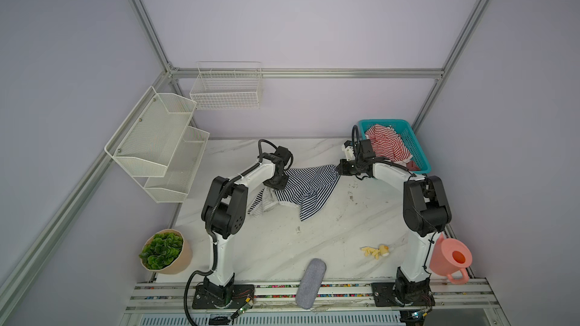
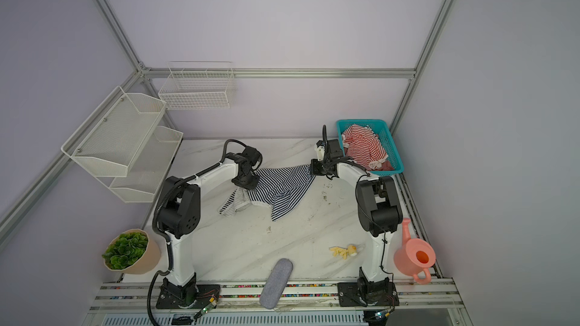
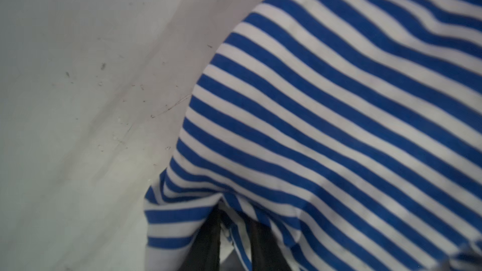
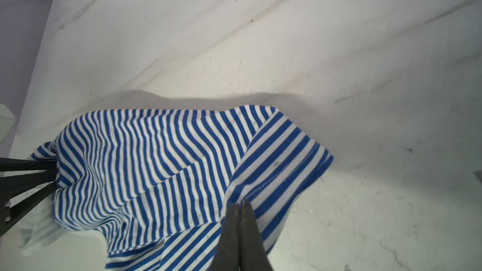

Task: Fold and stack tank tops
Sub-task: Smooth out the tank top at the center of the table.

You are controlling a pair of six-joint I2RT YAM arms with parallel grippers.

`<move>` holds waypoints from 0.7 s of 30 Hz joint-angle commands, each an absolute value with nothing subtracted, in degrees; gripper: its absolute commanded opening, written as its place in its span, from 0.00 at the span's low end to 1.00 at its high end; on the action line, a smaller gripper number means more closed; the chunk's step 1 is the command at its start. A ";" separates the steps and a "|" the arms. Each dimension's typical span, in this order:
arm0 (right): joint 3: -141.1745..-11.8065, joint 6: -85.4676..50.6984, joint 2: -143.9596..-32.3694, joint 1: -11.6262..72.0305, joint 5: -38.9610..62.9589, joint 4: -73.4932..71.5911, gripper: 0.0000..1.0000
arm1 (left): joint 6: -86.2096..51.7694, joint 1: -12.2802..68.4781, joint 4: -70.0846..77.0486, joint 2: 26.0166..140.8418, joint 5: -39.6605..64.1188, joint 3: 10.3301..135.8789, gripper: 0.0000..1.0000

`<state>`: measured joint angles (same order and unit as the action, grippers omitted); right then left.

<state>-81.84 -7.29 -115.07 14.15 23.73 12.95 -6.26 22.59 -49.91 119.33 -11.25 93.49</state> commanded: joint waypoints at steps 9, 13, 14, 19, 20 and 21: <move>-88.09 -8.39 -119.71 12.84 25.60 13.18 0.00 | -10.77 20.31 -52.30 111.86 -4.49 105.20 0.71; -87.85 -8.40 -119.45 12.69 25.65 13.18 0.00 | -13.84 24.86 -52.21 107.67 -4.75 99.10 0.64; -87.65 -8.36 -119.37 12.60 25.70 13.10 0.00 | -14.59 26.89 -52.04 106.97 -4.83 97.46 0.62; -87.12 -8.26 -118.96 12.52 26.02 13.01 0.00 | -18.23 33.56 -51.26 107.82 -5.46 91.35 0.49; -86.93 -8.26 -118.73 12.54 26.03 12.97 0.00 | -19.03 34.12 -51.08 108.44 -5.60 90.60 0.45; -86.76 -8.18 -118.54 12.51 26.18 12.93 0.00 | -19.84 34.51 -50.93 109.16 -5.54 89.99 0.43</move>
